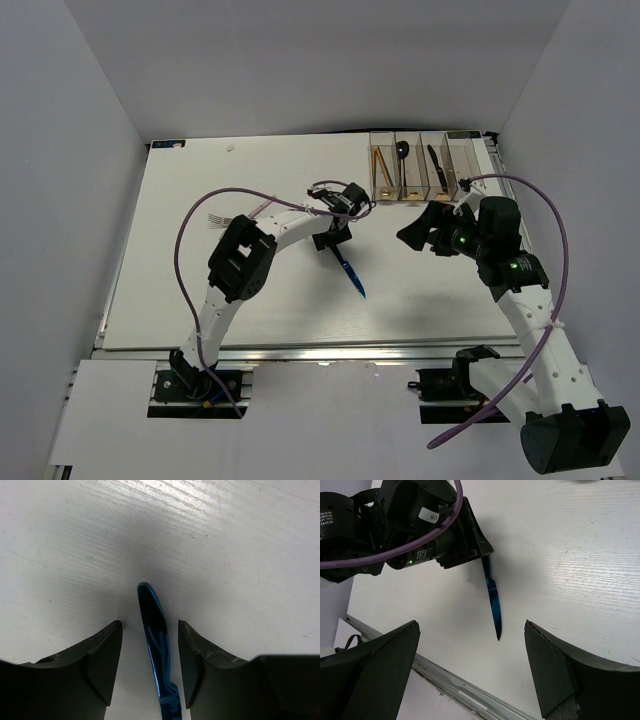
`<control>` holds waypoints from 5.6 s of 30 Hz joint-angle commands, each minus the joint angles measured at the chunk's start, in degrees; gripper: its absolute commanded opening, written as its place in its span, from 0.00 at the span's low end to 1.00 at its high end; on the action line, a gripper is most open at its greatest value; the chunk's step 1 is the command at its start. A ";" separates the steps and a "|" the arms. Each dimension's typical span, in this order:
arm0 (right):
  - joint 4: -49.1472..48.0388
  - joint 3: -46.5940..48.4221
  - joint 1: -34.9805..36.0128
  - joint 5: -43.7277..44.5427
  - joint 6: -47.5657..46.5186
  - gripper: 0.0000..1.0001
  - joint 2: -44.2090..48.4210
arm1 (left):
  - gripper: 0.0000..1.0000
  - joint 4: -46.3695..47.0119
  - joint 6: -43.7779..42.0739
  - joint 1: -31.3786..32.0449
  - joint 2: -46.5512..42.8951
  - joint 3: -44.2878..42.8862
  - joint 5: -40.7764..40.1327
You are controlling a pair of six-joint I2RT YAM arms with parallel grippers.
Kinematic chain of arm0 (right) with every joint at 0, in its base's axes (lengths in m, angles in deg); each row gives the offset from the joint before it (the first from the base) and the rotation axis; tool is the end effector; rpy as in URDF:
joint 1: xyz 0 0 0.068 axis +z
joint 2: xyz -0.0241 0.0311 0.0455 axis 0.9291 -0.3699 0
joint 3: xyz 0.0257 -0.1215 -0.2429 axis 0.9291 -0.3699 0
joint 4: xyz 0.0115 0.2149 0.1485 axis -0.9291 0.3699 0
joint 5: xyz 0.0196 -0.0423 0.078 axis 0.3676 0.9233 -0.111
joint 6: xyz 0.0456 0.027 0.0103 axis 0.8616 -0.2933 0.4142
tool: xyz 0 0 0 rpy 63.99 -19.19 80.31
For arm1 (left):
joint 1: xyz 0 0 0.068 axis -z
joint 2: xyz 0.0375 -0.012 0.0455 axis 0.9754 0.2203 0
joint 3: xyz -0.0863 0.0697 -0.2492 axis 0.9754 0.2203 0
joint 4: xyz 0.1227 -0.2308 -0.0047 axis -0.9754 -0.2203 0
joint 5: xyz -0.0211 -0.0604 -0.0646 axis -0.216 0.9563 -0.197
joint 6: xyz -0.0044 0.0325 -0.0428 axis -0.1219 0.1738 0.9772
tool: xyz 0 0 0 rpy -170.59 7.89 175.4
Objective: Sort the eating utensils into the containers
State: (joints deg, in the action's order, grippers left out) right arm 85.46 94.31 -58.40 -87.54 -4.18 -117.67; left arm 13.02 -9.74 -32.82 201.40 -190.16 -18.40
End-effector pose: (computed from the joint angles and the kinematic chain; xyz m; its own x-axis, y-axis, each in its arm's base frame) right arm 0.1905 0.0469 0.3278 -0.5845 0.2803 -0.7614 -0.2822 0.8096 0.5147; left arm 0.3400 -0.3140 0.1560 -0.8404 -0.3120 -0.4431 -0.3384 0.9408 -0.0206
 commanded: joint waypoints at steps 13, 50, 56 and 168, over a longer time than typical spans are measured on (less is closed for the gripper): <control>-1.37 1.84 0.22 -1.47 -0.35 0.89 0.45 | 0.53 -8.18 6.03 3.01 5.49 -1.32 6.24; -6.82 -3.70 0.30 -6.65 1.85 0.89 2.47 | 0.00 -10.66 3.66 0.20 9.72 3.48 6.94; -10.42 -7.39 0.22 -10.34 1.50 0.89 1.07 | 0.00 -3.89 1.46 0.29 2.25 10.16 4.22; -15.45 12.27 7.61 9.77 -4.20 0.00 -39.18 | 0.76 -4.16 -21.91 4.95 -51.43 34.39 -26.63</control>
State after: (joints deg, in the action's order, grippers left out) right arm 63.16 100.08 -47.86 -83.06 -1.84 -154.32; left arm 8.40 -25.69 -27.82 154.74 -163.96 -39.06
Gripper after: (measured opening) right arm 0.010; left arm 0.756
